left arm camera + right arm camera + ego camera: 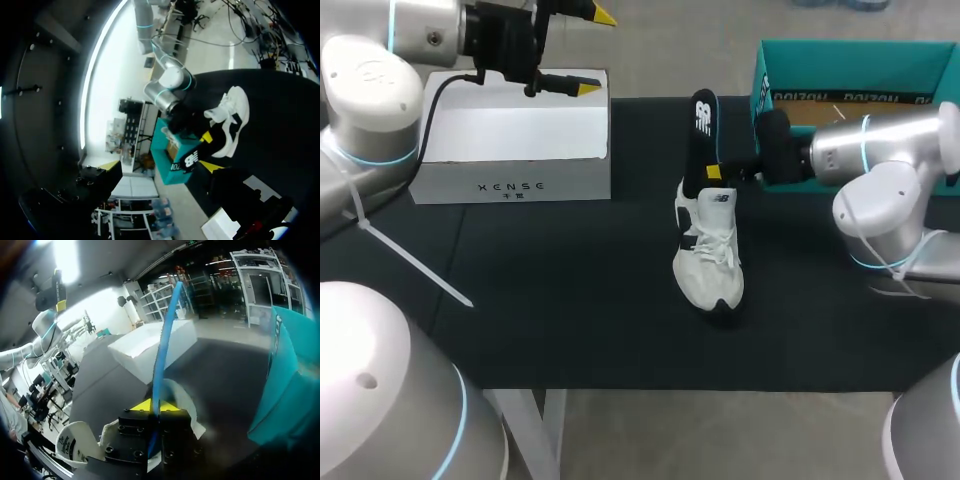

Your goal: Take the shoe out of the shoebox, open the shoe tongue, remove and reinsert the insole, then place the shoe into the shoebox

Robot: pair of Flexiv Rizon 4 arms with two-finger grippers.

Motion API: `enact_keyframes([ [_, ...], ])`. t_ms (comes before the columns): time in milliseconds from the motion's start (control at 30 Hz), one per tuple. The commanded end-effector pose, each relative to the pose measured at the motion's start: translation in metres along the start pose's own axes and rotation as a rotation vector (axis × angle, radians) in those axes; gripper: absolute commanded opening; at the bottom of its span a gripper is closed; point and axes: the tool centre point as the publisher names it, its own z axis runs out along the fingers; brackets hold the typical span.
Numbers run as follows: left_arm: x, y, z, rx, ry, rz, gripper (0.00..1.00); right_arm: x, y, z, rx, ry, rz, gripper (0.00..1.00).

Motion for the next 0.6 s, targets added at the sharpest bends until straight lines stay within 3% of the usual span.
enact_keyframes([
  [33, 0.0, 0.0, -0.001, 0.0, 0.003, 0.0, 1.0, 0.006, -0.008, 0.004, 0.031, 0.0, 0.007, 0.0],
  [267, 0.0, 0.0, -0.001, 0.0, 0.003, 0.0, 1.0, 0.016, -0.027, 0.003, 0.077, 0.015, 0.021, 0.0],
  [433, 0.0, 0.0, -0.001, 0.0, 0.003, 0.0, 1.0, 0.019, -0.031, 0.0, 0.097, 0.012, 0.02, 0.0],
  [467, 0.0, 0.0, -0.001, 0.0, 0.003, 0.0, 1.0, 0.018, -0.029, -0.001, 0.093, 0.008, 0.025, 0.03],
  [500, 0.0, 0.0, -0.001, 0.0, 0.003, 0.0, 1.0, 0.014, -0.025, -0.002, 0.087, -0.009, 0.02, 0.46],
  [533, 0.0, 0.0, -0.001, 0.0, 0.003, 0.0, 1.0, 0.013, -0.021, -0.002, 0.082, -0.014, 0.013, 0.53],
  [600, 0.0, 0.0, -0.001, 0.0, 0.003, 0.0, 1.0, 0.008, -0.008, -0.003, 0.061, -0.031, -0.007, 0.46],
])
